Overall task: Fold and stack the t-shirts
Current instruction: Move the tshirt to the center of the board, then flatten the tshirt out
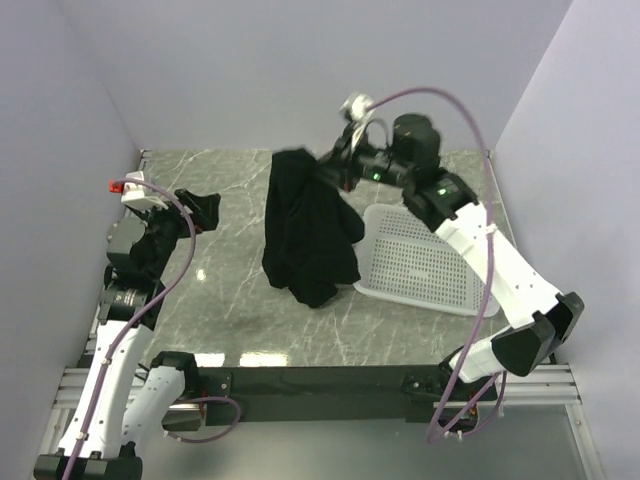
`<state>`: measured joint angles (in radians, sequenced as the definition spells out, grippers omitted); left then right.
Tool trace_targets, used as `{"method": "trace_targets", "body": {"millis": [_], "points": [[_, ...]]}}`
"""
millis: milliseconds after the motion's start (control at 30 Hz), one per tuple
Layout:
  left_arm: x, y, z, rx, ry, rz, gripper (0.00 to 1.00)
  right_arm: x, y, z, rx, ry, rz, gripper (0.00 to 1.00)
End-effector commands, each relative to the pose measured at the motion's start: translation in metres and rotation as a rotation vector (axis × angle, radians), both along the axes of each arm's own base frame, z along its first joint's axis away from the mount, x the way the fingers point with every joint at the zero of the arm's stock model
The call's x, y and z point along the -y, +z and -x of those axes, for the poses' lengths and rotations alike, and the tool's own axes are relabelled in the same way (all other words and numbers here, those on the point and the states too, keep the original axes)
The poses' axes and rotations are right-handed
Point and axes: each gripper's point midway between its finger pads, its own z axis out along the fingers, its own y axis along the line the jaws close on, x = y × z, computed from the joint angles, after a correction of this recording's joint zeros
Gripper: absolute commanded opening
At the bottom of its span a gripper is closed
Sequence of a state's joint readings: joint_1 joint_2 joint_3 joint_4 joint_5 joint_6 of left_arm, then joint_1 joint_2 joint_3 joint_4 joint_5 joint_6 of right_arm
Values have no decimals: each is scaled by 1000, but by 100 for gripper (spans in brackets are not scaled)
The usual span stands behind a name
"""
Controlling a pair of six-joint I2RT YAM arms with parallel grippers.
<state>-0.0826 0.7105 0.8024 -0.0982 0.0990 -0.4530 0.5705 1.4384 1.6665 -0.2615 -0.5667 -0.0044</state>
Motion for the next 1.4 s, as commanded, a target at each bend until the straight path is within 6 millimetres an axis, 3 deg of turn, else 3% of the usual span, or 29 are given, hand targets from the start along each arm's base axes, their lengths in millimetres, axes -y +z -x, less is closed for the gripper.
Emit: {"method": "trace_targets", "body": {"millis": [0, 33, 67, 167, 200, 333, 467, 633, 667, 700, 767, 800, 867, 1000, 1100, 1233, 1333, 1367], "points": [[-6, 6, 4, 16, 28, -30, 99, 3, -2, 12, 93, 6, 27, 25], [-6, 6, 5, 15, 25, -31, 99, 4, -29, 10, 68, 11, 92, 48], [-6, 6, 5, 14, 24, -33, 99, 6, -41, 6, 59, -8, 122, 60], [1, 6, 5, 7, -16, -35, 99, 18, -66, 5, 100, -18, 225, 85], [3, 5, 5, 4, -27, -35, 99, 27, -61, 10, 139, -35, 234, 88], [21, 8, 2, 19, -129, -14, 99, 64, -89, 9, 158, -62, 342, 90], [60, 0, -7, -10, -344, 58, 99, 99, -110, 5, 80, -107, 356, 90], [102, -20, -23, -121, -480, 117, 100, 144, -148, -1, -25, -218, 385, 90], [110, -17, -26, -125, -500, 116, 99, 152, -153, -3, -44, -244, 387, 90], [128, -32, -29, -185, -540, 115, 99, 165, -162, -3, -75, -276, 387, 90], [149, -31, -34, -209, -578, 113, 99, 178, -169, -4, -98, -316, 389, 89], [171, -48, -35, -267, -613, 107, 99, 189, -173, -3, -114, -352, 381, 89], [196, -63, -44, -328, -641, 101, 99, 197, -173, -4, -118, -387, 366, 89], [257, -93, -43, -440, -730, 77, 98, 221, -168, -7, -129, -492, 323, 89], [288, -120, -47, -533, -745, 36, 99, 236, -169, -10, -140, -554, 322, 89], [310, -134, -54, -557, -733, -31, 99, 258, -193, -11, -188, -616, 393, 89], [306, -129, -63, -528, -674, -54, 100, 271, -226, -9, -158, -535, 598, 89], [299, -124, -65, -506, -636, -62, 100, 283, -237, -17, -140, -549, 674, 90]]}}
